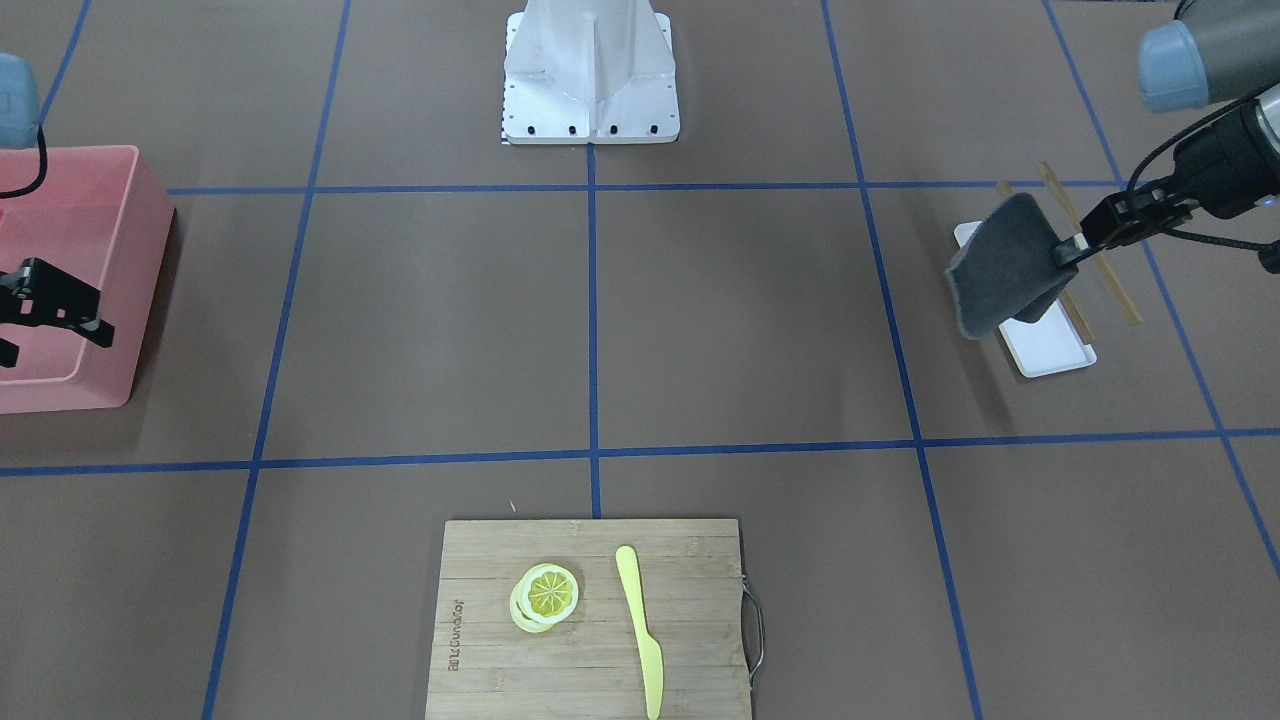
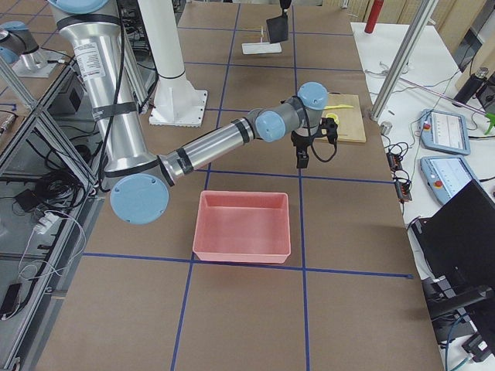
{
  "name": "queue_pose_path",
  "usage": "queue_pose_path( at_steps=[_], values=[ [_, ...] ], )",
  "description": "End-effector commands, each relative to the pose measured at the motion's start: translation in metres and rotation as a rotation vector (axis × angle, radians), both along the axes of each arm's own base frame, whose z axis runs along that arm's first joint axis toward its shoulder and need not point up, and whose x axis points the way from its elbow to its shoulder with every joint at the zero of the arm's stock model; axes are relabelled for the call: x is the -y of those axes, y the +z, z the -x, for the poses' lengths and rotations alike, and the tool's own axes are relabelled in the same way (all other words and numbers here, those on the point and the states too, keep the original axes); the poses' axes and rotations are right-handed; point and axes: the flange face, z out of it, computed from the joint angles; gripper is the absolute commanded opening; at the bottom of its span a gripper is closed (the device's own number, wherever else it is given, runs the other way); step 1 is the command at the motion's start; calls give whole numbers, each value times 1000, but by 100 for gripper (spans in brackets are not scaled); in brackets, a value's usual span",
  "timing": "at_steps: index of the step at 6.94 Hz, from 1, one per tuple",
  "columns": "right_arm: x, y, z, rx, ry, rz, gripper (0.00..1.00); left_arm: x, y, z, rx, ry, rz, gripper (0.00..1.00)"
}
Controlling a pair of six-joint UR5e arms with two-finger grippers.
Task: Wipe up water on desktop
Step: 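Lift the grey cloth with the left gripper while the right gripper approaches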
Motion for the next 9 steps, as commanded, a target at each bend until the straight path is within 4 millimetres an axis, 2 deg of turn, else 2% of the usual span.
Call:
queue_pose_path(
  at_steps=[1,2,3,5,6,7,8,9],
  values=[
    [-9,-72,62,7,-56,-139,100,23,-115,-64,2,-132,3,0],
    [-14,-102,76,34,-72,-179,100,23,-142,-91,7,-189,21,0],
    [-32,-128,94,35,-81,-242,100,19,-157,-126,17,-235,43,0],
    [-60,-189,148,34,-102,-394,100,22,-203,-185,-11,-313,147,0],
    [-84,-208,172,34,-110,-464,100,18,-215,-209,-15,-337,173,0],
    [-106,-220,202,116,-89,-615,100,7,-224,-228,-27,-360,211,0],
    [-122,-230,219,190,-46,-628,100,0,-235,-233,-46,-355,226,0],
    [-137,-238,236,183,-6,-659,100,-6,-239,-245,-53,-354,257,0]
  ],
)
